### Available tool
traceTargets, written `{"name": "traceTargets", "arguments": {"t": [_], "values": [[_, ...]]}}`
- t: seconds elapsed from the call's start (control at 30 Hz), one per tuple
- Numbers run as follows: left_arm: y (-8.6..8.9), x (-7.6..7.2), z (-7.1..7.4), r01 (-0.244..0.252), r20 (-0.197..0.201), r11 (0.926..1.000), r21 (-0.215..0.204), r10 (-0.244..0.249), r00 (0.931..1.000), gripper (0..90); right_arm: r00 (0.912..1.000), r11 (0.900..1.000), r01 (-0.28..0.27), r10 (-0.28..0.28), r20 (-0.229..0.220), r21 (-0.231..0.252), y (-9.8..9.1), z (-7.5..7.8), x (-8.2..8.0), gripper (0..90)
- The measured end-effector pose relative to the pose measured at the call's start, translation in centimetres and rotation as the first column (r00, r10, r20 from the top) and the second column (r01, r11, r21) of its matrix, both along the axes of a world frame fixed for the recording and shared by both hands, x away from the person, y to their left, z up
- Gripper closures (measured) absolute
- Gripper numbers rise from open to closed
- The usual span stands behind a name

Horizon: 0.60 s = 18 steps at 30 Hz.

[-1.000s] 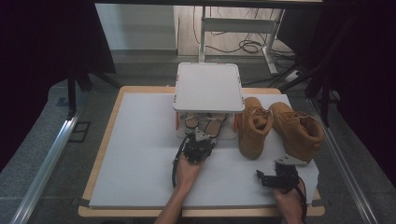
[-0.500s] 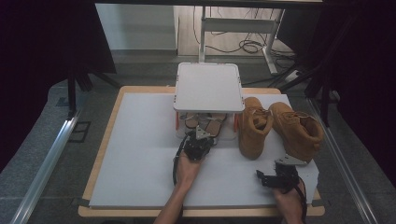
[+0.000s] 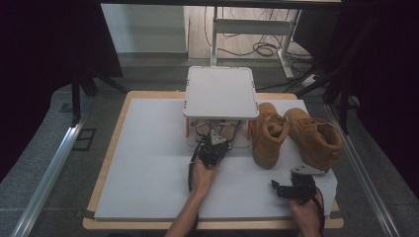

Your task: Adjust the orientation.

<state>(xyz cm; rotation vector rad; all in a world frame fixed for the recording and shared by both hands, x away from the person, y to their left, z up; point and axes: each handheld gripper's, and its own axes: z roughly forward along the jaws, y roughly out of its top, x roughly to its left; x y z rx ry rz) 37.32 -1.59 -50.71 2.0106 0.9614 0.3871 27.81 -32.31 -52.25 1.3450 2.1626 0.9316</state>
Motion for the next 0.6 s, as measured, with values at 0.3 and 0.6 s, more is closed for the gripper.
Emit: {"name": "traceTargets", "arguments": {"t": [0.3,0.6], "values": [[-0.5,1.2,0.0,0.006,-0.003,1.0000,0.004,-0.006,1.0000,89.9,1.0000,1.0000,-0.001,0.001,0.000,0.000,0.0,0.0,0.0,10.4],[-0.7,2.3,-0.2,0.025,0.008,0.9997,0.005,-0.025,0.9996,89.8,1.0000,1.0000,-0.002,0.002,0.000,0.001,0.0,0.0,0.0,10.4]]}}
